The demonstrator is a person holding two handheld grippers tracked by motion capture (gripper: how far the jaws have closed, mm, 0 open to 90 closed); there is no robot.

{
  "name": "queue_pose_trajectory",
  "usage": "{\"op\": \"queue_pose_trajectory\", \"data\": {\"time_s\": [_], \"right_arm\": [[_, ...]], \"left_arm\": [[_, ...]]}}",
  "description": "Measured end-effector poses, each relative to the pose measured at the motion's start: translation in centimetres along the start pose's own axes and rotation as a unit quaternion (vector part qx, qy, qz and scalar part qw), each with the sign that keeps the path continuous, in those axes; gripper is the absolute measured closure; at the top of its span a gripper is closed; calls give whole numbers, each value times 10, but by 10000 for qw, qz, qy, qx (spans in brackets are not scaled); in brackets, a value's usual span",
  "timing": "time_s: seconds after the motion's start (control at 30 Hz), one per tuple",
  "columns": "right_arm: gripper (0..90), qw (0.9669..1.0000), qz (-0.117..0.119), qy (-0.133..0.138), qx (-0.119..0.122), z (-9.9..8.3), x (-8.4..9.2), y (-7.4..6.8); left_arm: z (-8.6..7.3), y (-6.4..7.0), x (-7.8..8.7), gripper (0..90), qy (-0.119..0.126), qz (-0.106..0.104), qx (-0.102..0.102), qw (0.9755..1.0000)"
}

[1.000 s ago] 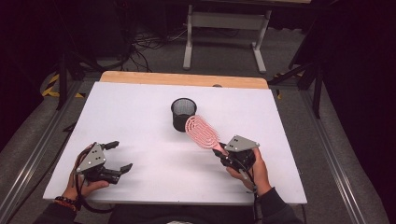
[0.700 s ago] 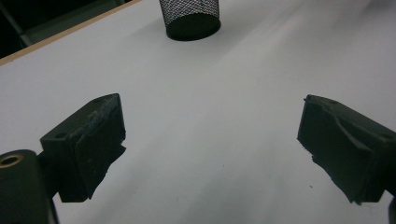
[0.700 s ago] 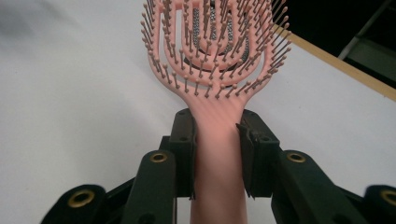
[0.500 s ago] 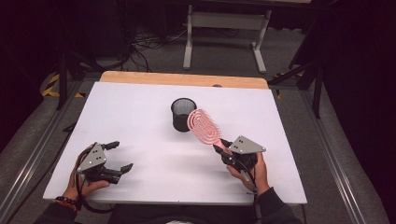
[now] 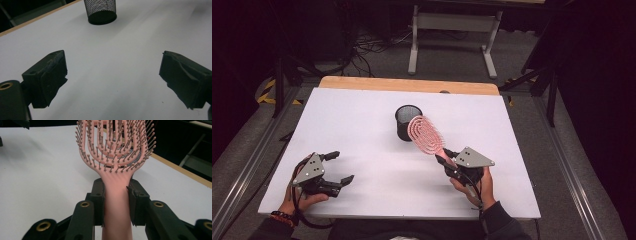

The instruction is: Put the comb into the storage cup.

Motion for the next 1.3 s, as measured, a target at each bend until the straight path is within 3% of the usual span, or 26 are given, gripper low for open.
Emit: {"op": "queue_pose_trajectory", "data": {"time_s": [0.47,0.9,1.3], "right_arm": [[691,9990,-58,432,-100,13,-14,-11],[691,9975,-77,689,-123,25,-32,-21],[691,9968,-18,801,19,29,-43,-41]], "left_arm": [[2,0,1,85,27,11,-7,10000],[12,2,1,87,235,-173,117,9995],[37,20,-7,82,339,-120,-109,9993]]}}
Point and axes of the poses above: each handheld gripper's, and its own axes: x roughly backward along the jaws, z roughly out of its top, y roughly to its right, the point moved 2 cm from there along -x, roughly forward along the jaws
